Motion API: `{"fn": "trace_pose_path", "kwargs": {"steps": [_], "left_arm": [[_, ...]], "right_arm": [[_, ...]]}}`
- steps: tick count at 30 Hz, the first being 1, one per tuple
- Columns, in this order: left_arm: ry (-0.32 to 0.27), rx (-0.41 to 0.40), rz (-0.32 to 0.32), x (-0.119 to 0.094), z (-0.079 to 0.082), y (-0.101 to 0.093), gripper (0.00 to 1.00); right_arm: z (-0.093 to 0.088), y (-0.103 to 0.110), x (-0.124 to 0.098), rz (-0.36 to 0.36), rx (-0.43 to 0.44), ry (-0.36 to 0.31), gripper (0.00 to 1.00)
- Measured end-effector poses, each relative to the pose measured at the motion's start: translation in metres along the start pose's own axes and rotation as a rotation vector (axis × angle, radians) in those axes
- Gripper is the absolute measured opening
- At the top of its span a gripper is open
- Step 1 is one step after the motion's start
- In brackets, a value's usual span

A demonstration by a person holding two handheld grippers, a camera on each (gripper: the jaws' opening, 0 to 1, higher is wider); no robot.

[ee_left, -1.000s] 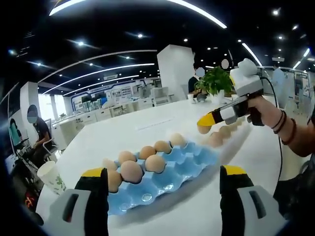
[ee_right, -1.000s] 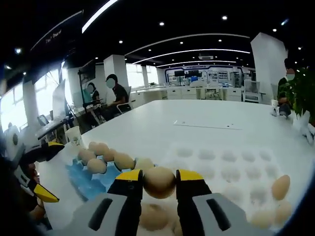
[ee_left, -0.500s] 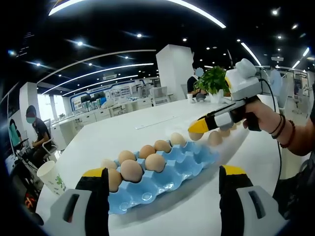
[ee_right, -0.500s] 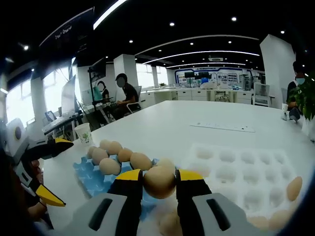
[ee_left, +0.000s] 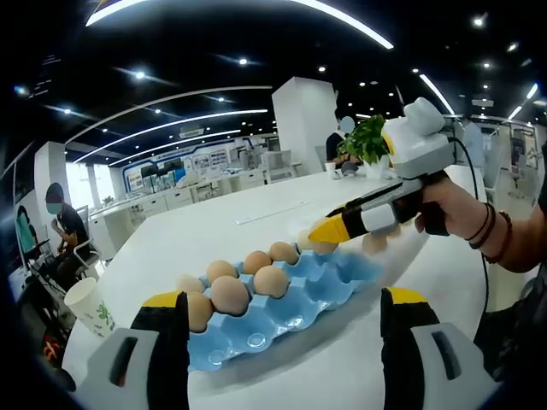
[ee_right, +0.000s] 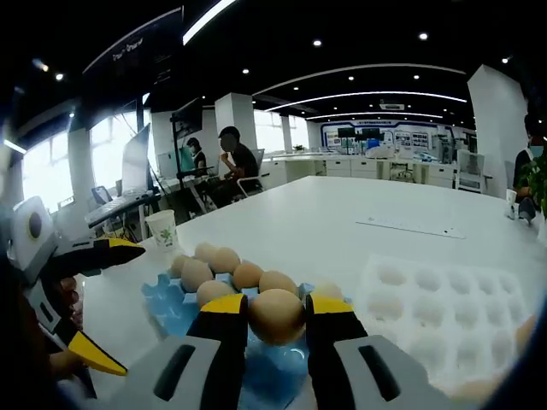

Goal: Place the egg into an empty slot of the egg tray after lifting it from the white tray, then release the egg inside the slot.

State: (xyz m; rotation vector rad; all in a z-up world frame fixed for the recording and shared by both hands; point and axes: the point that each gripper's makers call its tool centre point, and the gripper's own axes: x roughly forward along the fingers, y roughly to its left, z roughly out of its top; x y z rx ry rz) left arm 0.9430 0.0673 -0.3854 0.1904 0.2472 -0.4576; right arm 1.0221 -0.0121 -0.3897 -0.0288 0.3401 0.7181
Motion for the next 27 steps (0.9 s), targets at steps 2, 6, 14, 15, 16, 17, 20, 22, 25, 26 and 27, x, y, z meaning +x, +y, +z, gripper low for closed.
{"fn": "trace_pose_path", "kwargs": {"steps": [2, 6, 14, 15, 16, 17, 20, 22, 25, 26, 27], "left_arm": [[0.001, -0.004, 0.0, 0.0, -0.001, 0.0, 0.96], [0.008, -0.012, 0.006, 0.001, -0.003, 0.002, 0.96], [0.008, -0.016, 0.008, 0.0, -0.005, 0.004, 0.96], [0.008, -0.018, 0.009, -0.001, -0.005, 0.004, 0.96], [0.007, -0.02, 0.01, -0.001, -0.005, 0.005, 0.96], [0.005, -0.022, 0.011, -0.002, -0.006, 0.006, 0.96], [0.006, -0.022, 0.012, -0.003, -0.007, 0.007, 0.96], [0.008, -0.023, 0.013, -0.004, -0.008, 0.008, 0.96], [0.009, -0.025, 0.013, -0.004, -0.008, 0.009, 0.96], [0.009, -0.025, 0.012, -0.004, -0.008, 0.01, 0.96], [0.009, -0.025, 0.012, -0.004, -0.008, 0.01, 0.96]], "right_arm": [[-0.001, 0.004, 0.003, 0.004, -0.002, 0.004, 0.27], [-0.004, 0.01, 0.008, 0.015, -0.009, 0.013, 0.27], [-0.007, 0.023, 0.017, 0.046, -0.029, 0.011, 0.27], [-0.008, 0.025, 0.019, 0.048, -0.031, 0.013, 0.27], [-0.01, 0.026, 0.02, 0.053, -0.036, 0.016, 0.27], [-0.012, 0.028, 0.022, 0.057, -0.04, 0.016, 0.27], [-0.014, 0.028, 0.024, 0.052, -0.036, 0.011, 0.27], [-0.015, 0.028, 0.025, 0.048, -0.035, 0.01, 0.28], [-0.018, 0.027, 0.027, 0.043, -0.033, 0.014, 0.28], [-0.019, 0.026, 0.027, 0.042, -0.031, 0.016, 0.28], [-0.021, 0.026, 0.028, 0.04, -0.033, 0.019, 0.28]]}}
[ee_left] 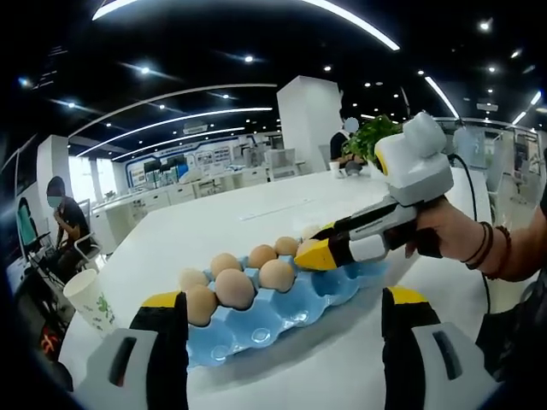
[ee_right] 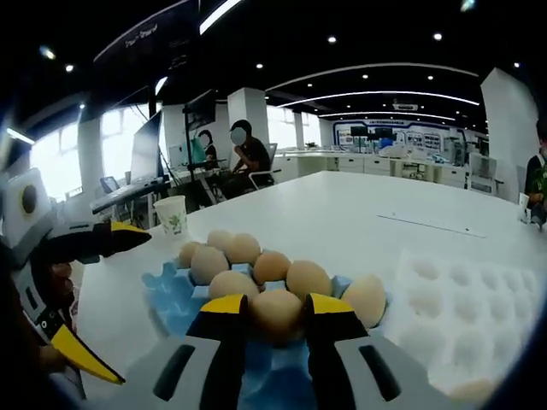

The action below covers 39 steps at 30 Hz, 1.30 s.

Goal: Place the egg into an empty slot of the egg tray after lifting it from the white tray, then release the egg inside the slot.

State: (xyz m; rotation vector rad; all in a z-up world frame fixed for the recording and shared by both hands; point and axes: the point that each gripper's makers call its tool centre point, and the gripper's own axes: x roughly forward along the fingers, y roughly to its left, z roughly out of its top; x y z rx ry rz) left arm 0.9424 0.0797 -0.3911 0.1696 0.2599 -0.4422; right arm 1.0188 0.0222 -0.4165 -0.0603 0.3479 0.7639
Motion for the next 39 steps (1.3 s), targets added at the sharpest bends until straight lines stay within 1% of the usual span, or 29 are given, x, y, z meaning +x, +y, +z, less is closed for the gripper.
{"fn": "trace_pose_path", "kwargs": {"steps": [2, 3, 4, 8, 15, 19, 29, 32, 33, 35, 39], "left_arm": [[0.0, 0.001, -0.001, 0.0, 0.0, 0.0, 0.96], [0.002, 0.002, -0.002, 0.0, 0.0, 0.0, 0.96], [0.004, 0.002, -0.002, 0.001, -0.001, 0.001, 0.96], [0.005, 0.0, -0.004, 0.002, 0.0, 0.001, 0.96], [0.001, 0.005, -0.006, 0.002, 0.002, 0.0, 0.96], [0.007, 0.009, -0.009, 0.003, 0.002, -0.001, 0.96], [0.006, 0.01, -0.01, 0.005, 0.004, -0.001, 0.96], [0.006, 0.01, -0.012, 0.006, 0.004, -0.001, 0.96], [0.006, 0.011, -0.012, 0.006, 0.004, -0.001, 0.96], [0.004, 0.011, -0.011, 0.006, 0.004, -0.001, 0.96], [0.0, 0.011, -0.01, 0.006, 0.005, -0.001, 0.96]], "right_arm": [[-0.003, -0.001, 0.001, -0.002, -0.008, 0.006, 0.28], [-0.002, -0.001, 0.002, -0.004, -0.021, -0.009, 0.28], [-0.002, -0.001, 0.001, -0.004, -0.014, -0.002, 0.28], [0.0, -0.002, 0.001, -0.003, -0.016, -0.012, 0.28], [0.0, -0.001, 0.002, 0.014, -0.037, -0.025, 0.28], [0.0, -0.001, 0.002, 0.018, -0.055, -0.021, 0.28], [0.0, -0.002, 0.002, 0.03, -0.059, -0.014, 0.31], [0.003, -0.001, 0.001, 0.026, -0.089, -0.032, 0.36], [0.007, 0.0, -0.001, 0.032, -0.088, -0.052, 0.39], [0.011, 0.0, -0.004, 0.032, -0.087, -0.068, 0.42], [0.022, -0.005, -0.011, 0.005, -0.1, -0.099, 0.49]]}}
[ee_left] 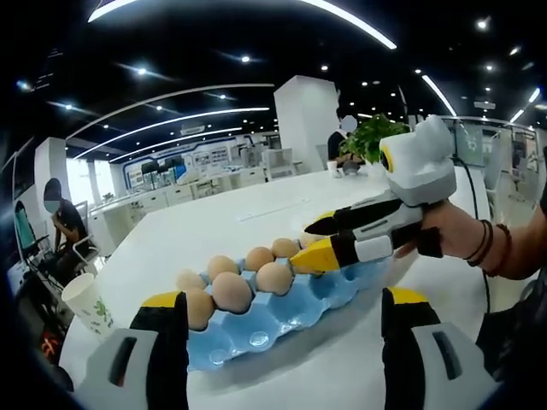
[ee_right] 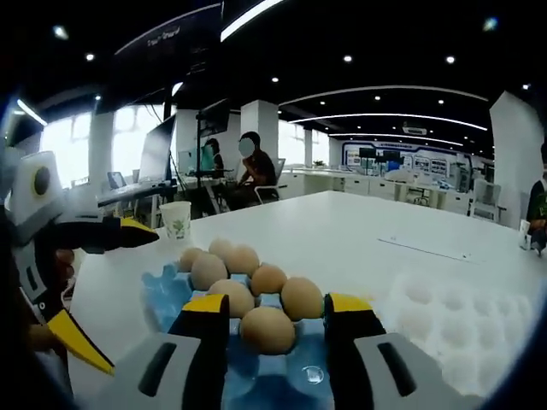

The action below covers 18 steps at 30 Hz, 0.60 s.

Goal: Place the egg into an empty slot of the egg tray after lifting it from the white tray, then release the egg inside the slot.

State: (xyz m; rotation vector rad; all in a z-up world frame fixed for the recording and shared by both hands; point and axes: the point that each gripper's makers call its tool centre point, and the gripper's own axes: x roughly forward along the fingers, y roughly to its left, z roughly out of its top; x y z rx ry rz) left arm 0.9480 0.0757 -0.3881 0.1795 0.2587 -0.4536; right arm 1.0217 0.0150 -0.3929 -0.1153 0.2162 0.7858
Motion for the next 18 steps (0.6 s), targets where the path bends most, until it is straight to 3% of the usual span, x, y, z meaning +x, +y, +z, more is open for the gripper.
{"fn": "trace_pose_path", "kwargs": {"steps": [5, 18], "left_arm": [[0.001, -0.005, -0.003, 0.0, -0.002, -0.002, 0.96], [-0.008, -0.014, -0.01, 0.0, 0.0, -0.006, 0.97]], "right_arm": [[0.011, -0.004, -0.005, -0.009, 0.006, -0.035, 0.66], [0.007, -0.019, -0.015, -0.045, -0.018, 0.004, 0.86]]}}
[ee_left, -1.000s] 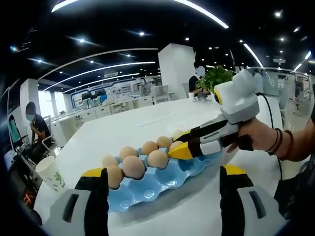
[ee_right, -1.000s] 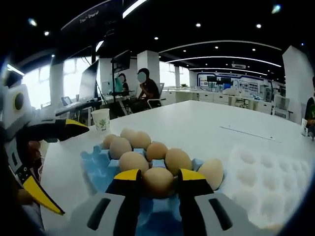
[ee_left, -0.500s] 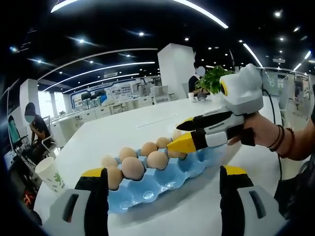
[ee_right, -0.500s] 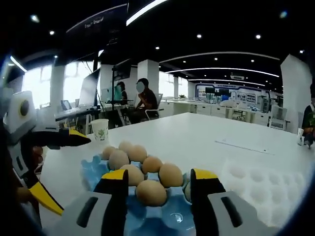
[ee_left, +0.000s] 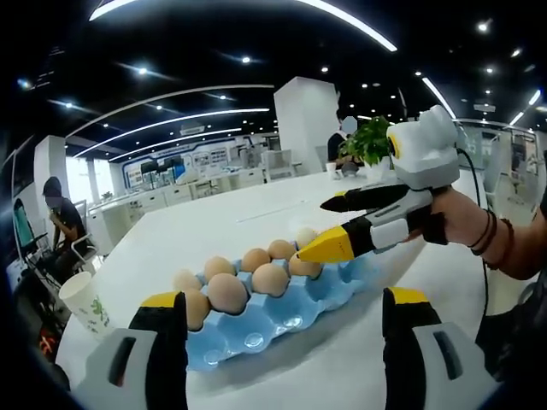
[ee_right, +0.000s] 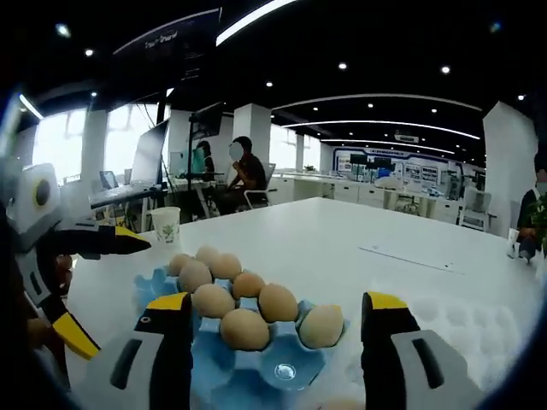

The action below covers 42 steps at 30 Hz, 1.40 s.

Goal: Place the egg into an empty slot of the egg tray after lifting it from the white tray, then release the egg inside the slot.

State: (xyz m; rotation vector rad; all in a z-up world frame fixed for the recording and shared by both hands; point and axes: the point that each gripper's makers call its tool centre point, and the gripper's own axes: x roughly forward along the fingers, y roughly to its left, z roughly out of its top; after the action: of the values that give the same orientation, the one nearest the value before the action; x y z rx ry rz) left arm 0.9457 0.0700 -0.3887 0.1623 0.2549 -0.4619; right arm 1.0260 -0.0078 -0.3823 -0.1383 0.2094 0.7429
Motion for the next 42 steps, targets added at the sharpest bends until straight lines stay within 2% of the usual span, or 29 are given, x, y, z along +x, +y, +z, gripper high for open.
{"fn": "trace_pose_path", "kwargs": {"steps": [11, 18, 42], "left_arm": [[-0.012, -0.009, -0.009, 0.001, 0.005, -0.003, 0.98], [-0.021, -0.019, -0.001, 0.003, 0.007, -0.004, 0.98], [-0.019, -0.004, -0.035, 0.009, 0.009, -0.015, 0.99]], "right_arm": [[-0.005, -0.018, -0.013, -0.037, -0.003, 0.032, 0.93], [-0.011, -0.033, -0.021, -0.072, 0.013, 0.053, 0.93], [-0.023, -0.089, -0.061, -0.182, 0.043, 0.093, 0.93]]}}
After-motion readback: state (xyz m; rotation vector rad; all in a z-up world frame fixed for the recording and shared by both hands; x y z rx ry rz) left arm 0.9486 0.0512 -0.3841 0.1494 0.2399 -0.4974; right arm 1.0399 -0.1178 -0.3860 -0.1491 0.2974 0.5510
